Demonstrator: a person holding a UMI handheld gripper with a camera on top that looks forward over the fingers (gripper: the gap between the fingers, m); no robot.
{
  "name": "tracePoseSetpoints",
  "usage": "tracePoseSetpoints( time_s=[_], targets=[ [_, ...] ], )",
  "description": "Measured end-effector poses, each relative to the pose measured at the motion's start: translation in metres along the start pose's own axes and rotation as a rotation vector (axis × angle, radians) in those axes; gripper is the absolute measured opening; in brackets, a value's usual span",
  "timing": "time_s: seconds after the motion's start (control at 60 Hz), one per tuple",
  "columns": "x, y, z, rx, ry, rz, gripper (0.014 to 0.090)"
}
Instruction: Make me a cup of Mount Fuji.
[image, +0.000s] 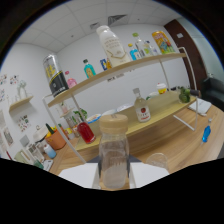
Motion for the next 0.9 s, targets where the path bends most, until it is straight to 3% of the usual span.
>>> tracePoseSetpoints(
  time_s=[0.25, 0.683, 0.9],
  targets=[
    [0.017, 0.033, 0.017, -0.061, -0.084, 0.616, 0.0397],
    [0.007, 0.009, 0.035, 0.001, -0.281, 1.423, 0.0396],
    [0.012, 0.009, 0.039, 0.029, -0.309, 1.59, 0.0396]
  ],
)
